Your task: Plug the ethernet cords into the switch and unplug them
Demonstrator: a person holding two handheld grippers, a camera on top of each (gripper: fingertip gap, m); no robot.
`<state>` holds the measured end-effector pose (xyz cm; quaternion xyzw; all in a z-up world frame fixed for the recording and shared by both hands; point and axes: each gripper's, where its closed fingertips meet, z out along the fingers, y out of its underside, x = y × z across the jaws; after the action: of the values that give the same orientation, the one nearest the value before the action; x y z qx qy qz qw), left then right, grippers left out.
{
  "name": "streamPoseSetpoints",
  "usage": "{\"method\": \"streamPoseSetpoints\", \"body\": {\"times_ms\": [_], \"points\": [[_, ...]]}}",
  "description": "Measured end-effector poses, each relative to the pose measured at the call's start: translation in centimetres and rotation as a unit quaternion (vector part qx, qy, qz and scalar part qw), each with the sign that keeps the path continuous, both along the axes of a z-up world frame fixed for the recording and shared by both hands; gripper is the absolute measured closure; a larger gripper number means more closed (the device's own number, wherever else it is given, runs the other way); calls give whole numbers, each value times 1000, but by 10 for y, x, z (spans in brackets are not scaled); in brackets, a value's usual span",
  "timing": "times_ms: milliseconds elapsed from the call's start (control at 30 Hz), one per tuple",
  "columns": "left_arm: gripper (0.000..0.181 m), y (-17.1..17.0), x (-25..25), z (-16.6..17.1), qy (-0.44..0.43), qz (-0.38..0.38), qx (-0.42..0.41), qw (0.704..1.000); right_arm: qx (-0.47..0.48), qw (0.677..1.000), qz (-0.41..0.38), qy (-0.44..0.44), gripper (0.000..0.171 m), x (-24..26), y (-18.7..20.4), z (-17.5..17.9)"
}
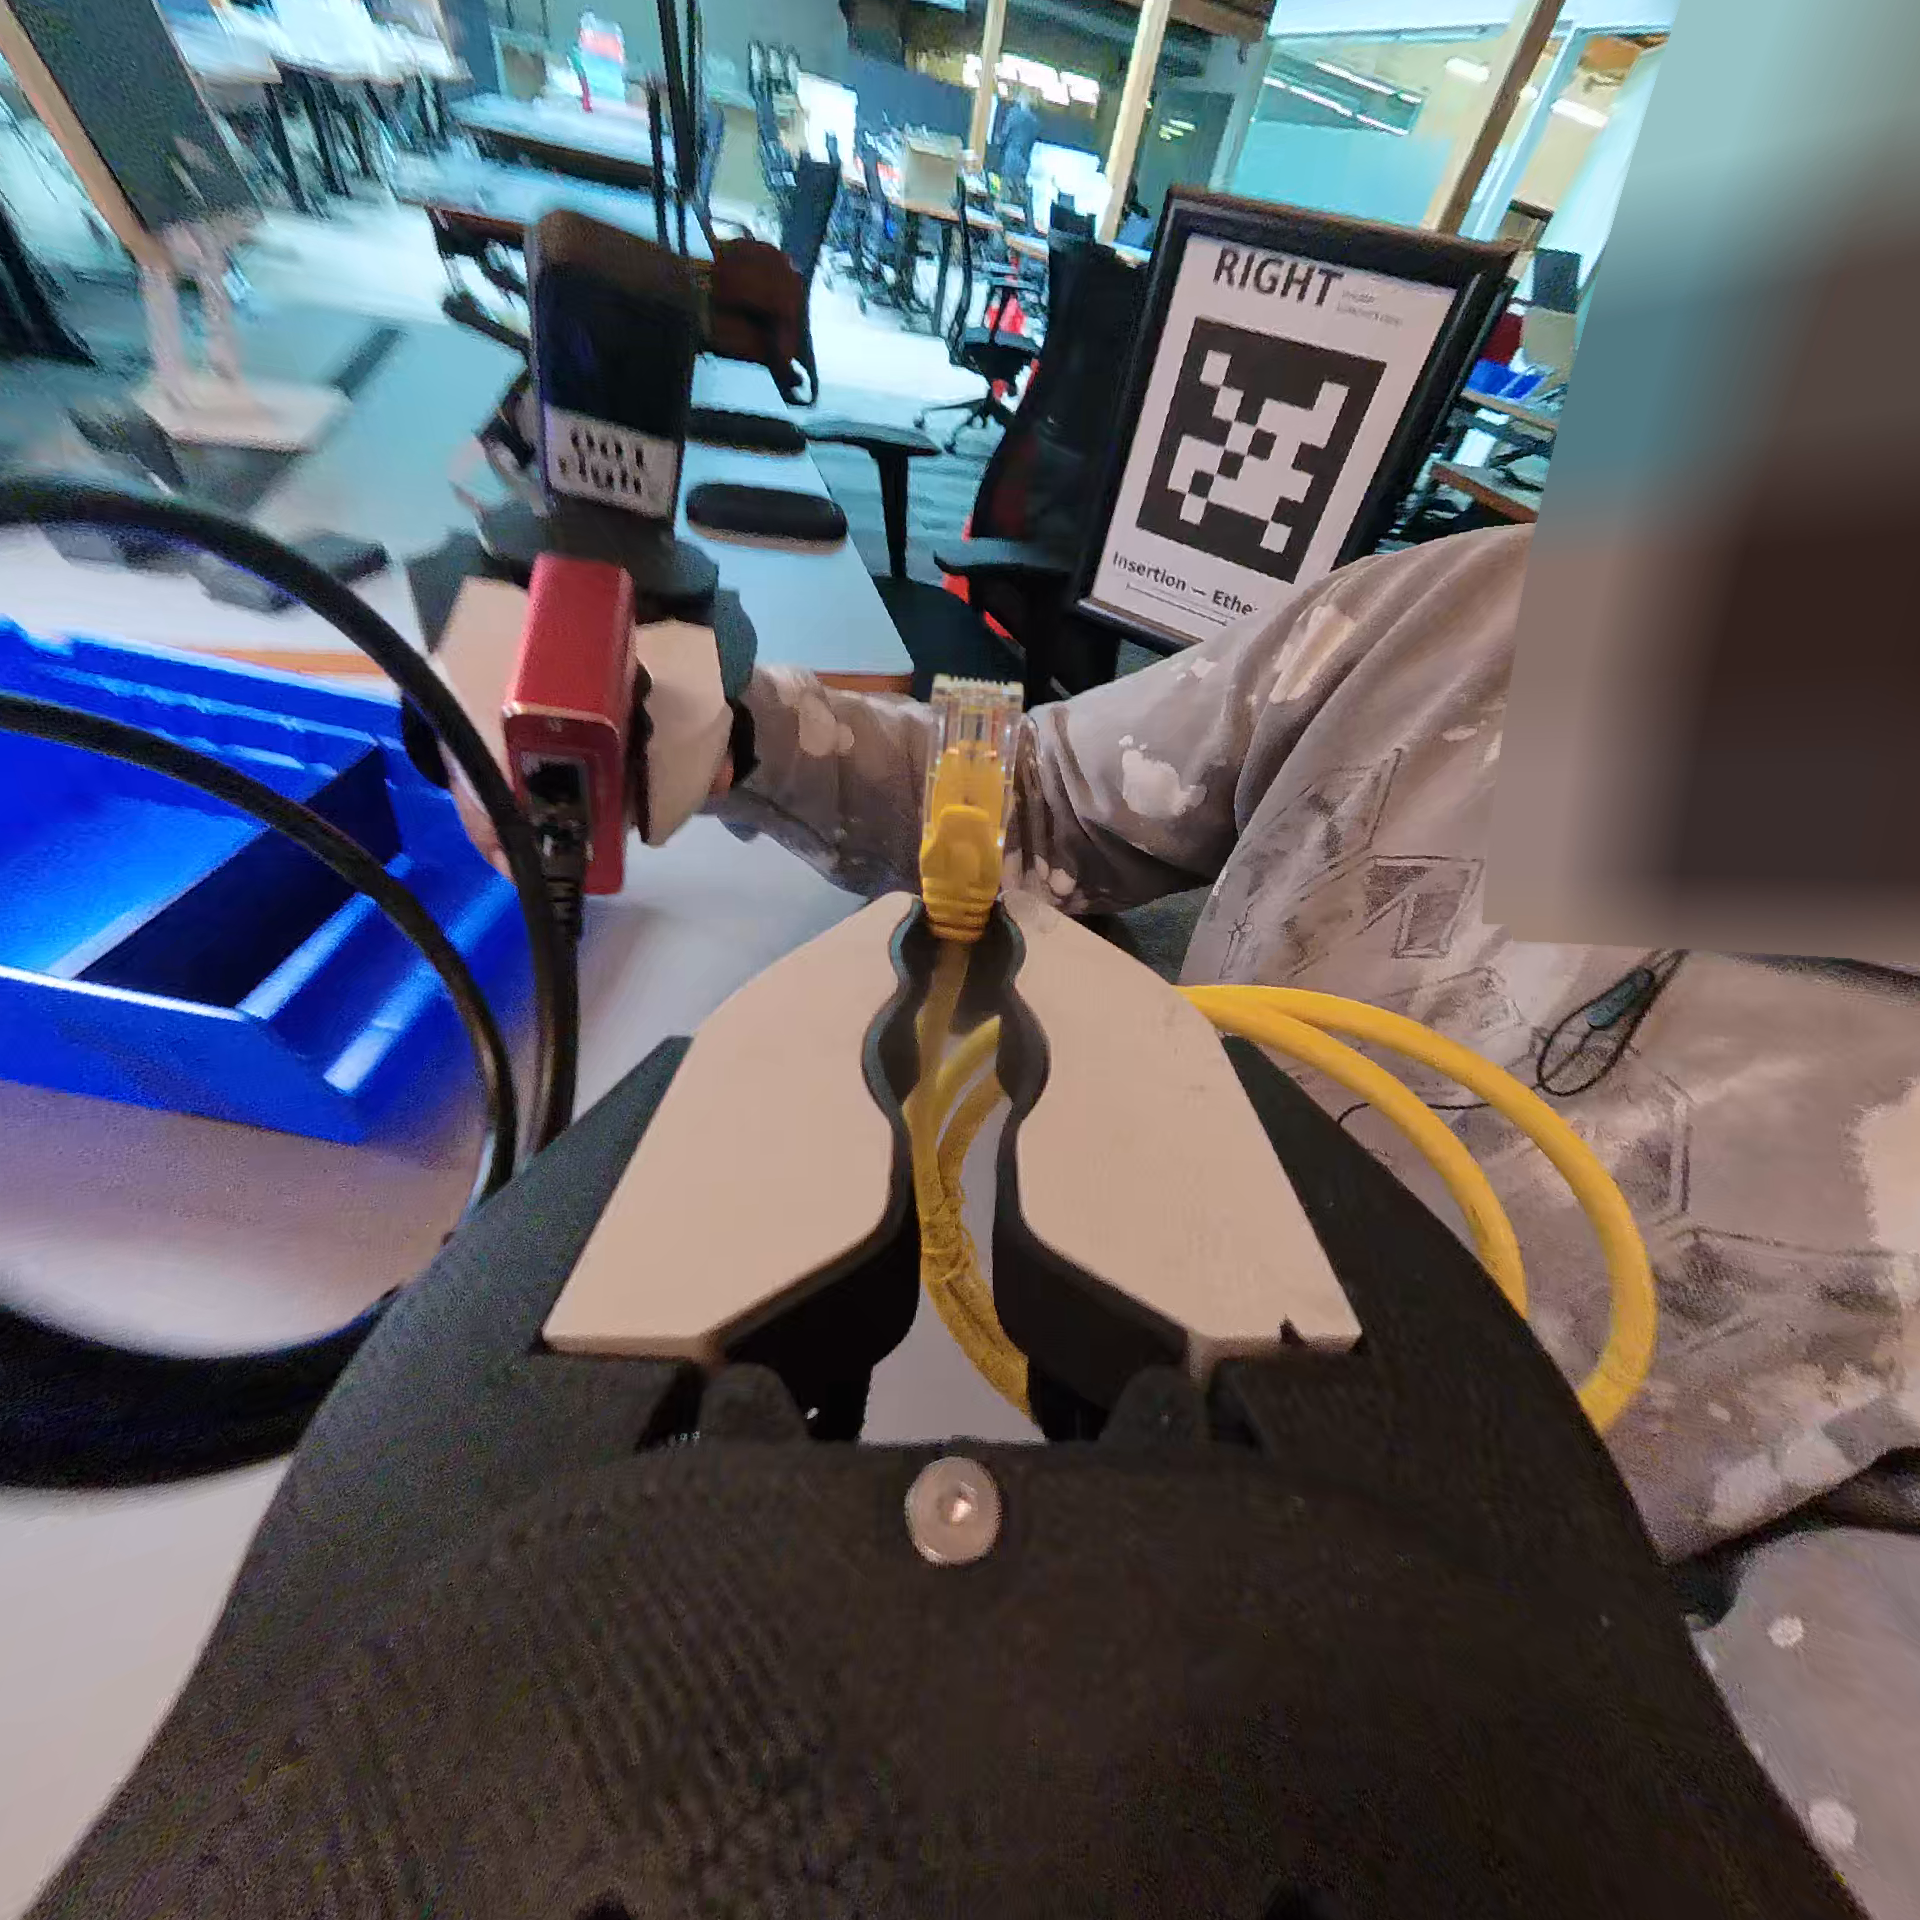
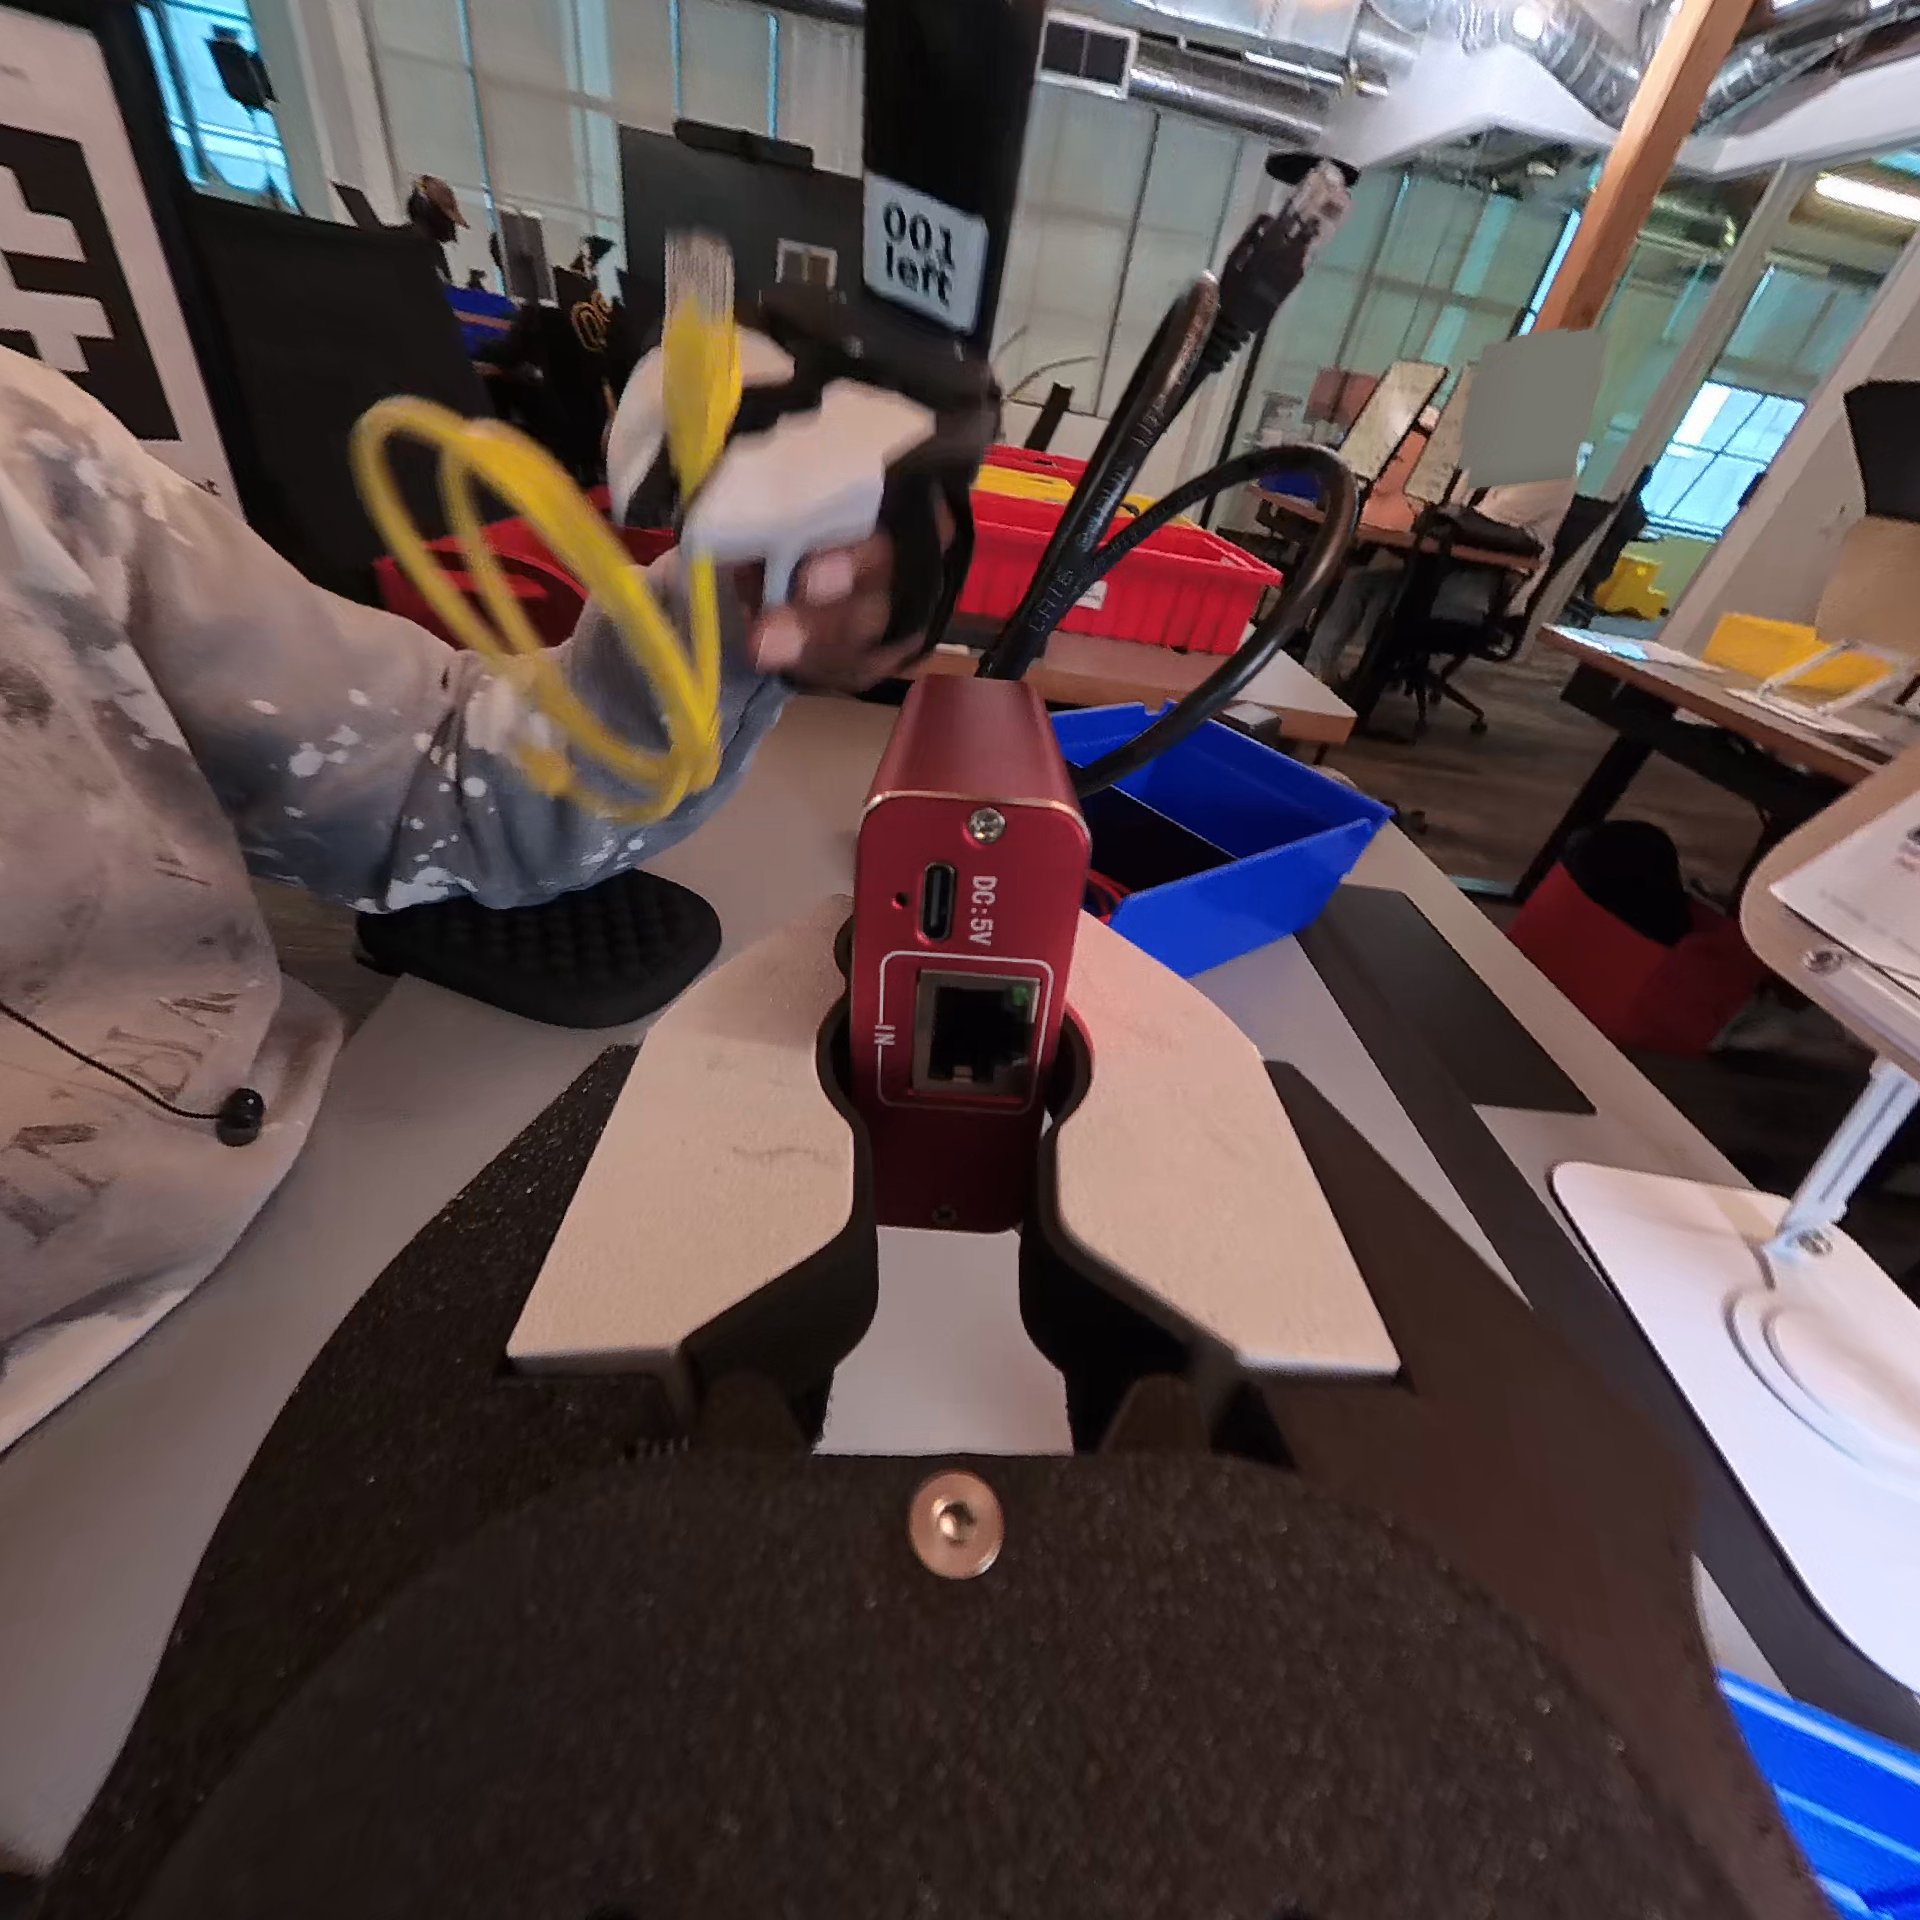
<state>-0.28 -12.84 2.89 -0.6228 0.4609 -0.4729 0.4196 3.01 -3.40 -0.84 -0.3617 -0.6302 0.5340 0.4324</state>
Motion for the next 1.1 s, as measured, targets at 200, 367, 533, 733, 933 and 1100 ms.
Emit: {"method": "streamPoseSetpoints", "body": {"times_ms": [200, 367, 533, 733, 933, 1100], "points": [[171, 26, 21, -39, 5, -12, -100, 995, 0, 1000, 0, -6, 143, 6, 7, -3], [171, 21, 37, -53, -1, -57, -158, 986, 29, 998, 27, -44, 143, 14, -1, -9], [171, 19, 49, -80, 15, -77, -225, 971, 77, 990, 33, -110, 143, 31, -12, -22], [171, 6, 54, -114, 11, -125, -315, 941, 99, 975, 71, -183, 143, 45, -35, -51], [171, -22, 54, -134, 68, -199, -364, 907, 83, 957, 161, -228, 143, 41, -73, -78], [172, -48, 54, -136, 86, -273, -387, 876, 83, 941, 223, -240, 143, 36, -93, -83]]}}
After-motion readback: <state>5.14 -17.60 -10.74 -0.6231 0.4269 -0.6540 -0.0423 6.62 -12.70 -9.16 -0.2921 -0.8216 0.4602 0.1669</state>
